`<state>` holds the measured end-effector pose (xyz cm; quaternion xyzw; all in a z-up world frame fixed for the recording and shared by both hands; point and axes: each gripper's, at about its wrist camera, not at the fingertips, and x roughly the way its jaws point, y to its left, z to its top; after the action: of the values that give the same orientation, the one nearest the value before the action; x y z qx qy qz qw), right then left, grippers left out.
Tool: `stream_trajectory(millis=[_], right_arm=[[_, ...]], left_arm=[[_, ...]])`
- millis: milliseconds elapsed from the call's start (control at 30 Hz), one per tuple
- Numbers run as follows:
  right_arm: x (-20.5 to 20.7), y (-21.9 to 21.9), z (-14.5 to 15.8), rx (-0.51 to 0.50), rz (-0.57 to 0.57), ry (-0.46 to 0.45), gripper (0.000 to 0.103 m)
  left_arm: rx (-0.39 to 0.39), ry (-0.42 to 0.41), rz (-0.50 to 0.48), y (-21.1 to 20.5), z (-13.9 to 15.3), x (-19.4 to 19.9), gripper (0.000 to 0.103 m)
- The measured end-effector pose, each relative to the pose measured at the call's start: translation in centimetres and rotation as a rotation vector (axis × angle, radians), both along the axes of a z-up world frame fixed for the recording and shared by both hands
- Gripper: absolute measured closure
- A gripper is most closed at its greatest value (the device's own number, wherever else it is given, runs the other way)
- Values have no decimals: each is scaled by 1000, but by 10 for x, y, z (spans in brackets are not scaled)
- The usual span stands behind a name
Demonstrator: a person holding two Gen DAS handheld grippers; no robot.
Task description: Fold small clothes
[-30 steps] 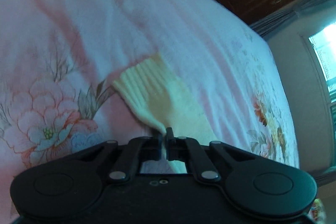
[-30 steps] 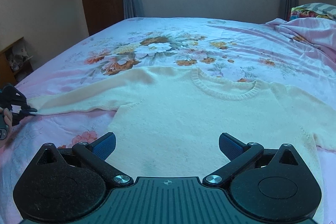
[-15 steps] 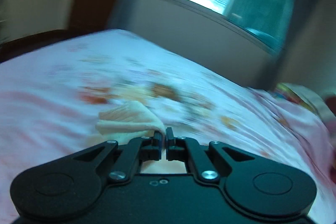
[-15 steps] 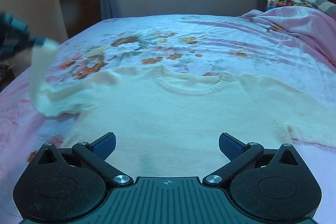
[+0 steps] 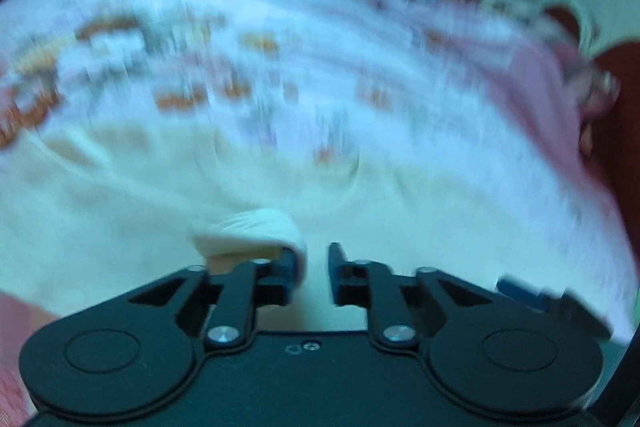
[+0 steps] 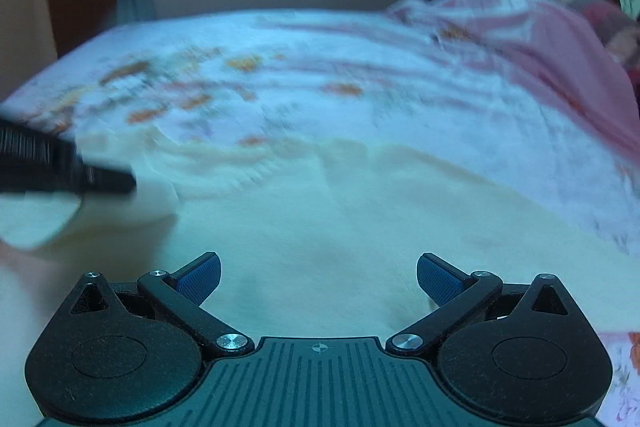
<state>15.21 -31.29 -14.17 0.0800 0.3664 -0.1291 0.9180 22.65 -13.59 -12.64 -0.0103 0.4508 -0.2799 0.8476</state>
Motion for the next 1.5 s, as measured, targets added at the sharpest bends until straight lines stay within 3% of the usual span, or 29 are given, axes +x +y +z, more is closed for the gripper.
stream_trajectory(millis=[67,167,233,267,300,367,533,633,733,867,1133,1267,1367,1400,1433,1467,1500], right_arm=[[-4,-10,-5,49,-6,4,0],[-11,-15,-1,66,-7,-14,0],[-14,-14,4,66,3,-30,0],[-14,-9,7,67,8,-35,0],[-13,-6,10,69,16,-36,0],[-10,2,13,71,31,-37,0],[-5,18,19,60,65,-43,0],[1,26,18,56,81,-32,0],[6,32,13,55,93,-16,0],[8,35,7,77,103,-7,0],[24,67,4,138,189,-15,0],[40,103,3,102,253,-17,0],[58,116,-6,44,225,13,1],[61,115,-7,44,205,13,13],[63,109,-7,58,183,8,34],[64,101,-7,87,151,17,86],[63,91,-7,126,113,24,93]], left_arm=[[18,-1,-26,-3,-1,-4,86],[-29,-59,-51,8,31,-24,78],[-59,-105,-46,20,54,-28,70],[-60,-124,-31,23,66,-29,61],[-58,-141,0,33,74,-26,52],[-31,-181,64,46,81,-14,45],[91,-172,264,105,52,22,45],[182,-126,306,123,15,36,48],[169,-18,309,128,-20,41,50],[183,-76,290,124,-27,31,50],[130,-74,282,142,-29,21,49],[116,-80,289,143,-31,19,49],[110,-77,297,143,-32,20,49],[110,-77,298,143,-32,20,49],[109,-77,300,143,-32,20,49],[104,-75,303,143,-32,20,49],[101,-74,306,143,-32,20,49]])
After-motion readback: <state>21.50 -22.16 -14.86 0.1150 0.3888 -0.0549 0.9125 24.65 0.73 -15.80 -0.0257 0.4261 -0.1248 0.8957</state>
